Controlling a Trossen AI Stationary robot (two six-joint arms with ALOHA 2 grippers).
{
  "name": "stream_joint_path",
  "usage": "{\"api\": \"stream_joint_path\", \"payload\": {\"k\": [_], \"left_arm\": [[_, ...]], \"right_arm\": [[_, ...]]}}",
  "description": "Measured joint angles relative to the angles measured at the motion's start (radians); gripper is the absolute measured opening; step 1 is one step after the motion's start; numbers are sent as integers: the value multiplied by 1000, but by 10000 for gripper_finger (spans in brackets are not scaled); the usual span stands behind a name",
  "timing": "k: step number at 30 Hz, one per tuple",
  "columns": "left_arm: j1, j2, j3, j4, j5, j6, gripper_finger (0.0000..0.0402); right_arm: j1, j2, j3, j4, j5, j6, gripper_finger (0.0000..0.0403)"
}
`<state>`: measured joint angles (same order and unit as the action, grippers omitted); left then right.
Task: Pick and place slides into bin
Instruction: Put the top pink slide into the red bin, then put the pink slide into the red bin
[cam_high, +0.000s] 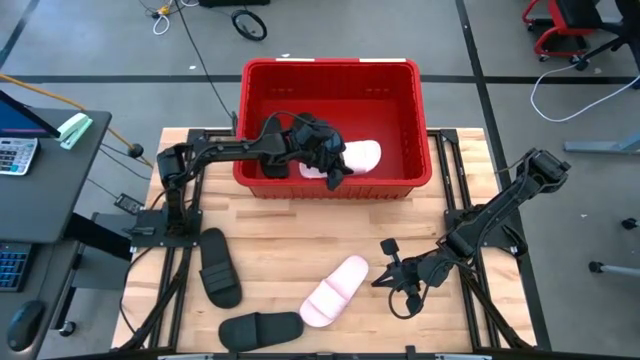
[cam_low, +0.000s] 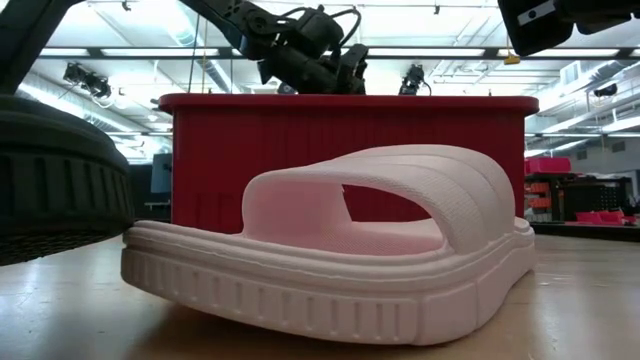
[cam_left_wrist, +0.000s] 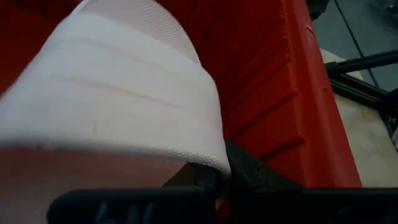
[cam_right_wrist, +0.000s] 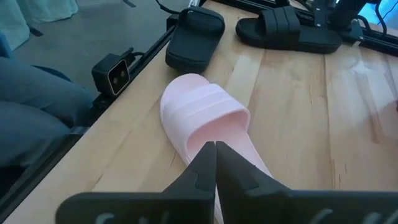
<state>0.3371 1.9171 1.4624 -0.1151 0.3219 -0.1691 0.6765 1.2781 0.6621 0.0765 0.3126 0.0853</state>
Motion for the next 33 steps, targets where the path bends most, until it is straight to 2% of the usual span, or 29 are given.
{"api": "stream_joint_path", "payload": {"k": [4,8,18,22,26,33], "left_arm": [[-3,0,1,-5,-8,23,24],[-3,0,1,-6,-18,24,48],[-4,0,1,25,-21,25,171],[-6,0,1,44,-12,19,206],[-5,0,1,59,-11,8,225],[20,0,1,100,-18,-144,230]], "right_arm": [[0,0,0,0,0,27,9],[0,0,0,0,-1,46,9],[0,0,0,0,0,47,9],[0,0,0,0,0,47,9],[0,0,0,0,0,46,9],[0,0,0,0,0,45,9]]}}
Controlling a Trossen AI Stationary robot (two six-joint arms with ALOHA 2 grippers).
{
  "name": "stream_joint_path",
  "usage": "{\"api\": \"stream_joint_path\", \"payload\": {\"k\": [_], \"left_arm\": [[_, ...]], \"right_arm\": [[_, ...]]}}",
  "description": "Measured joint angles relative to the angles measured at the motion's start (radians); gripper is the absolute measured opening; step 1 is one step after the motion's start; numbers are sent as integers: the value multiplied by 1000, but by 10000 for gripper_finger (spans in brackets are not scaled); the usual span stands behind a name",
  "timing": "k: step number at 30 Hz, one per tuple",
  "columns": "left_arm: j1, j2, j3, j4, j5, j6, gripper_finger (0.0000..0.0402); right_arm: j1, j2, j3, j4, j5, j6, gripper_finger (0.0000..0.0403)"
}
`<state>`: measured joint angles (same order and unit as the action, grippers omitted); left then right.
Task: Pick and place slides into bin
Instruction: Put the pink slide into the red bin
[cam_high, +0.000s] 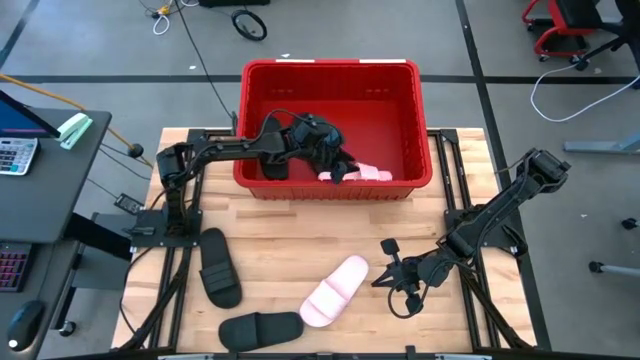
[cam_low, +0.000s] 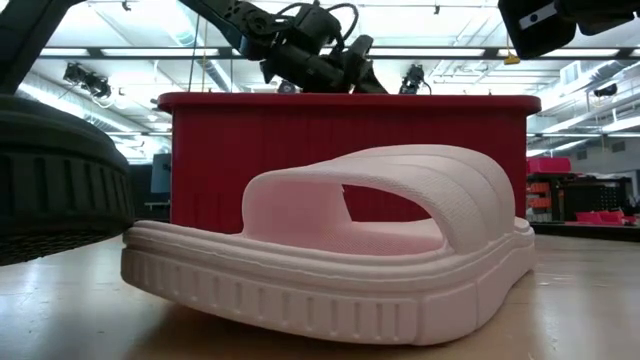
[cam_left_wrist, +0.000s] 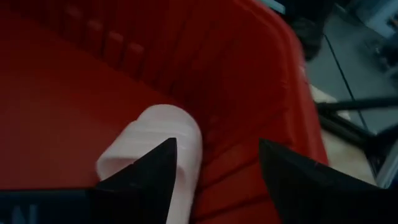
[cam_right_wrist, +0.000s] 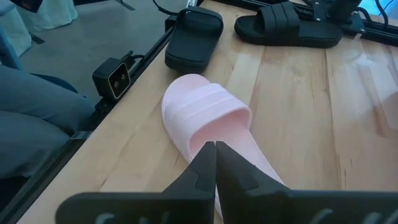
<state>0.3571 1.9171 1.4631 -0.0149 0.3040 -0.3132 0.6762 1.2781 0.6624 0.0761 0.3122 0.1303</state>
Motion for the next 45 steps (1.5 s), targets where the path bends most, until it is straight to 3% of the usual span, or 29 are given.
{"api": "stream_joint_path", "payload": {"k": [5,12,18,26,31,37,41,45], "left_arm": [[7,0,0,-4,-58,-18,223],[11,0,79,-5,-52,9,212],[10,0,270,-101,-52,11,204],[-35,-2,581,-414,-35,98,196],[-110,-2,727,-592,-29,138,188],[-262,-4,843,-950,-19,142,176],[-404,-4,821,-1127,-26,125,166],[-561,-3,711,-1131,-159,19,155]], "right_arm": [[0,0,0,0,0,0,9],[0,0,0,0,0,-1,9],[0,0,0,0,0,16,9],[1,0,0,-1,0,43,9],[1,0,0,-5,0,53,9],[2,0,0,-38,-26,85,9],[6,0,0,-39,-26,132,9],[35,0,0,-40,-27,163,9]]}}
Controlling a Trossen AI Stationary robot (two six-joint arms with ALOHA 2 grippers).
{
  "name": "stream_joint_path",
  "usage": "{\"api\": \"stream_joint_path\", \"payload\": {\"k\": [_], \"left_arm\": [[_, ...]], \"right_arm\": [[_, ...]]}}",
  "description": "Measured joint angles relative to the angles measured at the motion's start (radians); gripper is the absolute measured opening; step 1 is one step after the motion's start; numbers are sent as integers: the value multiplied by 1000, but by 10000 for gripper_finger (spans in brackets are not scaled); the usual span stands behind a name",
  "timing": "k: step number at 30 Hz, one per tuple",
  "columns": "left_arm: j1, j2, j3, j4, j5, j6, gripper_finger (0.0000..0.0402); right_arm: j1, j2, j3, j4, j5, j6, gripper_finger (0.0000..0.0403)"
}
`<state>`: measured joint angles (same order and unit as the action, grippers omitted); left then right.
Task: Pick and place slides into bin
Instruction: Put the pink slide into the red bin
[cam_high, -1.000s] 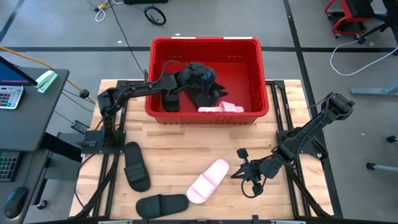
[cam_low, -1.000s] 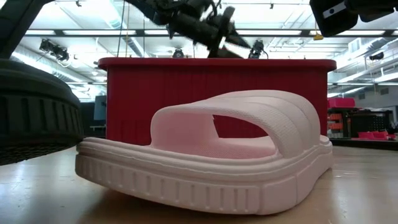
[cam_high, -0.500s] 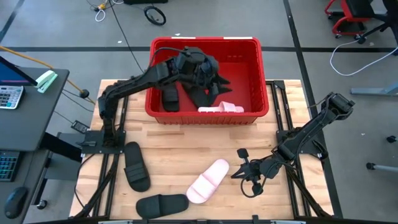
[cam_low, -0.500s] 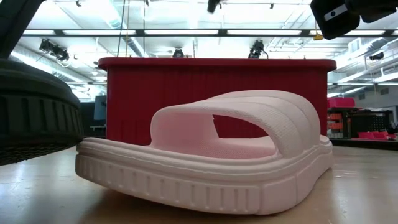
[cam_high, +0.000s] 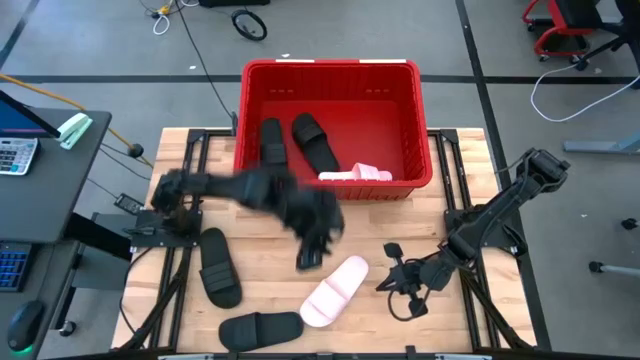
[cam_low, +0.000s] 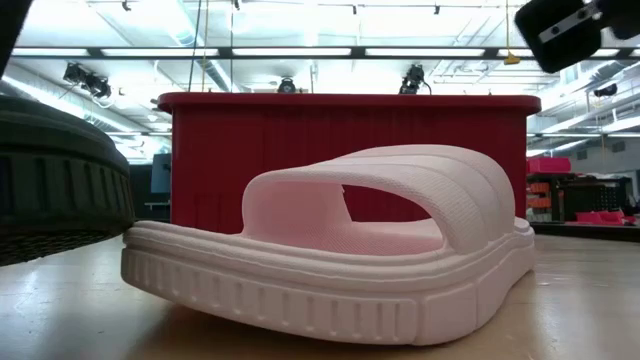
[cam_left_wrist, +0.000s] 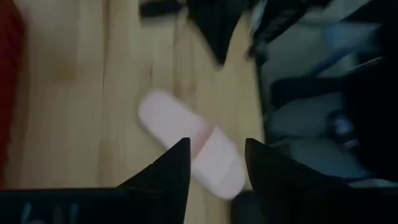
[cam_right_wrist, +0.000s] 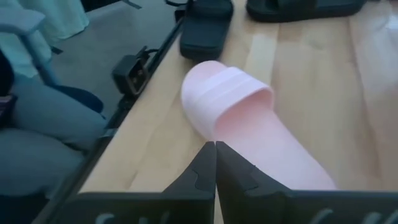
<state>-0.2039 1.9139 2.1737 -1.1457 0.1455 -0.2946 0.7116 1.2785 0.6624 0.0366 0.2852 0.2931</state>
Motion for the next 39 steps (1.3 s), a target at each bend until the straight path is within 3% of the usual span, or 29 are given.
{"api": "stream_joint_path", "payload": {"k": [8,13,17,20,28,36,39], "left_arm": [[-242,1,-355,249,-436,-372,140],[-331,1,-648,644,-527,-564,158],[-364,1,-871,1005,-576,-646,180],[-367,1,-985,1179,-612,-672,199],[-344,1,-1058,1273,-616,-731,230],[-342,1,-1047,1266,-573,-679,218],[-325,1,-1047,1271,-557,-584,209]], "right_arm": [[77,0,0,2,1,2,9],[107,0,0,2,1,2,9],[117,0,0,2,2,1,9],[117,0,0,2,9,1,9],[116,0,0,2,29,-30,9],[116,0,0,2,29,-32,9],[116,0,0,2,29,-33,9]]}}
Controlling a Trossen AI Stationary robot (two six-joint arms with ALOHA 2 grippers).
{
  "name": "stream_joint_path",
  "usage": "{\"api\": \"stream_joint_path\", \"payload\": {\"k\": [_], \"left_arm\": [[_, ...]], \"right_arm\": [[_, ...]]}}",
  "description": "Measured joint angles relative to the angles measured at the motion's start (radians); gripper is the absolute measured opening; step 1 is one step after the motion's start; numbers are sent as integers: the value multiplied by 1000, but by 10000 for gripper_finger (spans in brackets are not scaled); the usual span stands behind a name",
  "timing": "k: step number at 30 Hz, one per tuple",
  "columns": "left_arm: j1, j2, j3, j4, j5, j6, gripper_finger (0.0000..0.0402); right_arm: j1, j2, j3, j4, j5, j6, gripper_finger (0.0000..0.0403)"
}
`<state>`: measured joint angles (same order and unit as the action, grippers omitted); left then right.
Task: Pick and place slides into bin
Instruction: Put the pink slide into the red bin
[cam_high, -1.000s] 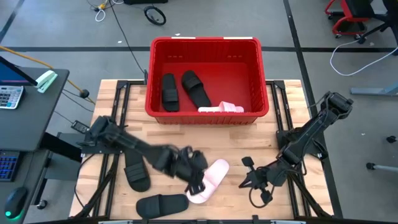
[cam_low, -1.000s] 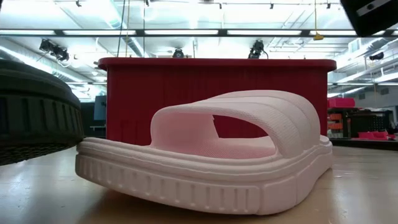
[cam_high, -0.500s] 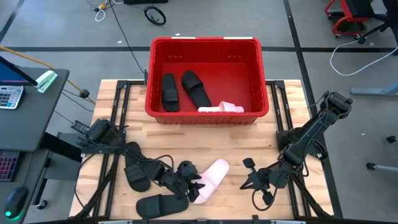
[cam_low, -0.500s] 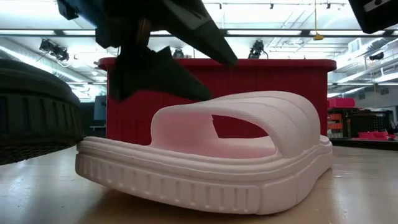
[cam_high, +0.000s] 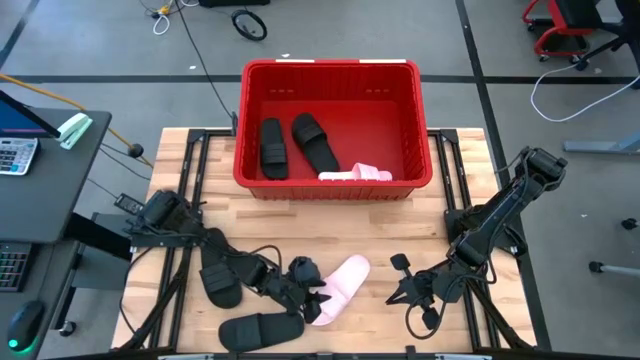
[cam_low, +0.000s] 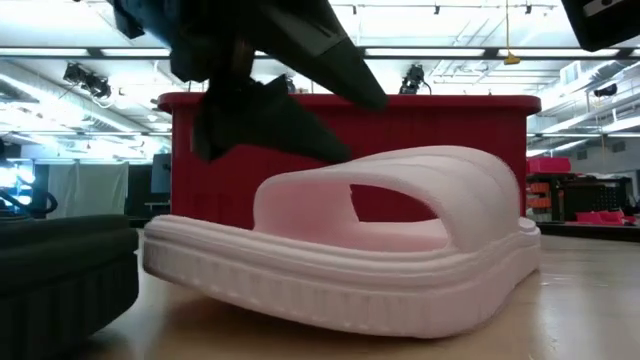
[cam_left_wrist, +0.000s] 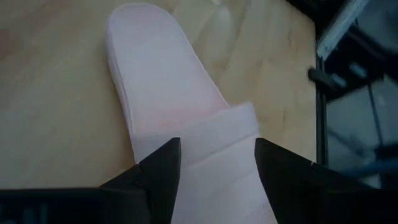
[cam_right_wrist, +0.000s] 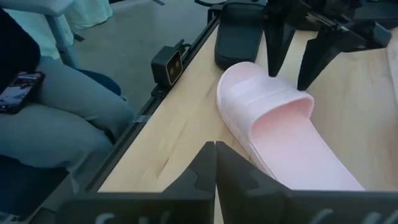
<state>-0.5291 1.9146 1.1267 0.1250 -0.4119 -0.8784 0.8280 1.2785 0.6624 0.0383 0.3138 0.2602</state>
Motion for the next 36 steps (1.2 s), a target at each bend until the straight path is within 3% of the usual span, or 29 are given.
{"api": "stream_joint_path", "payload": {"k": [13,22,28,32,36], "left_arm": [[176,-51,72,20,288,406,192],[252,-50,201,-364,486,641,188],[292,-50,235,-401,529,895,192],[318,-50,236,-396,564,853,193],[319,-53,236,-374,566,807,183]], "right_arm": [[-1,0,0,0,0,-47,9],[-1,0,0,-2,0,-84,9],[-4,0,0,1,6,-107,9],[-37,4,0,71,90,-1,9],[-91,11,0,76,93,155,9]]}}
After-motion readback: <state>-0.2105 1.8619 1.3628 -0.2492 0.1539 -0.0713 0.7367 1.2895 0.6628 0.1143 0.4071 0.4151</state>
